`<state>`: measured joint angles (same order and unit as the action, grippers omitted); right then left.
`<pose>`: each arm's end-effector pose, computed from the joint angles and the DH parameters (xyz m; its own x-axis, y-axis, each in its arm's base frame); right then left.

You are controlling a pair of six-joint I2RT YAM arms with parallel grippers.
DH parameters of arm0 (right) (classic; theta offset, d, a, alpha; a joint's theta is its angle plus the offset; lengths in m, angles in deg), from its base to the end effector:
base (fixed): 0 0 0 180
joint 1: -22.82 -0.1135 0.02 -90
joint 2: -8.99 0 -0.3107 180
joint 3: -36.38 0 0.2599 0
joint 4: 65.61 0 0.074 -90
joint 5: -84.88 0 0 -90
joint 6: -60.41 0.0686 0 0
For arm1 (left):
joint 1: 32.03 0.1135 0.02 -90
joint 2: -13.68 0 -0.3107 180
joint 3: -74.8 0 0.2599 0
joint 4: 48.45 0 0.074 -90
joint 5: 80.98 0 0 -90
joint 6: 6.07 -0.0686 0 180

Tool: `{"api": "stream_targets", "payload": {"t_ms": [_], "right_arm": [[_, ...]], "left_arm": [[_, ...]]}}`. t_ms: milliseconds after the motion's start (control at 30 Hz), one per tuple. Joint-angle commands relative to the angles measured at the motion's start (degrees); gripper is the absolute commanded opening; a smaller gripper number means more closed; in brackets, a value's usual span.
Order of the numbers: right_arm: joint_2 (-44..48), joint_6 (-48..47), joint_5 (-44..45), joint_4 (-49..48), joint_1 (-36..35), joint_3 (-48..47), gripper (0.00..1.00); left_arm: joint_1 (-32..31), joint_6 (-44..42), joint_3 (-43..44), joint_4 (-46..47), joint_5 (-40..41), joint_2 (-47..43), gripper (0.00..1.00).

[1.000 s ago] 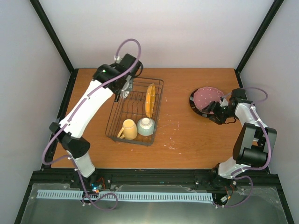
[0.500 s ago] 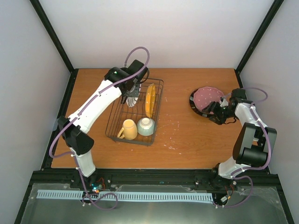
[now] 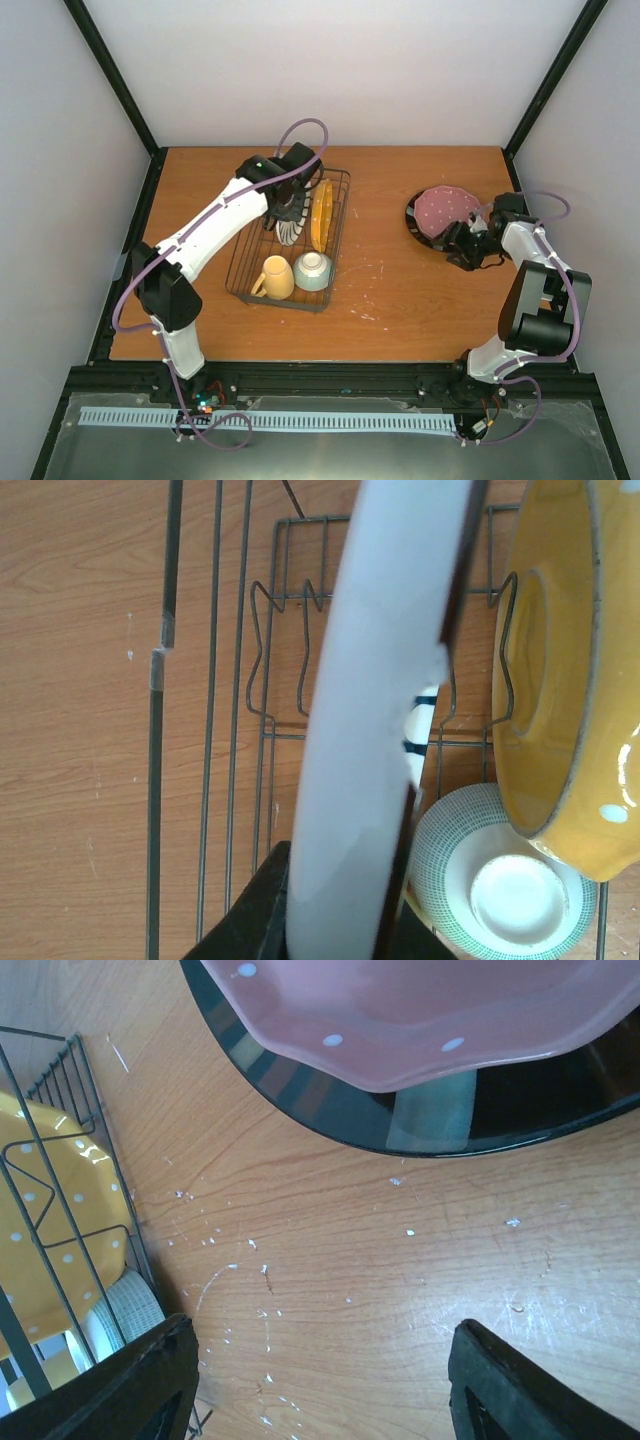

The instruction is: Load the mixed dishes into the dish rack

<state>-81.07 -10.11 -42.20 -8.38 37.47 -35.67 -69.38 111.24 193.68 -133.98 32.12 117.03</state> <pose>0.3010 -0.0359 0.2194 -0.8643 0.5009 -0.0458 0.3621 0.6827 0.6346 0.3256 -0.2146 0.3566 -0.8708 0.1337 -0.4730 0.0583 0.9836 0.1707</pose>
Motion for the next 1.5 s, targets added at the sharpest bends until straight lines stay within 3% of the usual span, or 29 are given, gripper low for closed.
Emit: {"api": "stream_targets", "payload": {"t_ms": [0,367,467,800,933,1267,1467], "right_arm": [[-0.2,-0.8,0.2,0.2,-0.4,0.8,0.67],[-0.5,-1.7,0.9,1.4,-0.4,-0.3,0.67],[-0.8,-1.8,1.0,1.5,-0.4,-0.3,0.67],[-1.1,-1.6,0.9,0.9,-0.4,-0.1,0.67],[-1.0,-1.5,1.0,0.8,-0.4,-0.2,0.67],[-1.2,-0.1,1.8,0.3,-0.4,-1.2,0.67],[-0.5,1.2,4.8,0.5,-0.3,-2.4,0.67]], "left_arm": [[-0.1,-1.4,0.4,5.8,1.2,0.1,0.01],[-0.3,-3.7,-1.4,10.7,0.3,6.5,0.01],[-0.4,-4.2,0.0,10.8,0.3,8.2,0.06],[-2.0,-3.1,5.1,8.9,0.7,13.0,0.64],[-2.2,-3.3,8.2,7.4,3.4,13.7,0.98],[-2.4,-2.7,23.6,0.6,14.7,11.2,1.00],[-2.3,-2.3,24.1,3.2,19.0,3.8,1.00]]}}
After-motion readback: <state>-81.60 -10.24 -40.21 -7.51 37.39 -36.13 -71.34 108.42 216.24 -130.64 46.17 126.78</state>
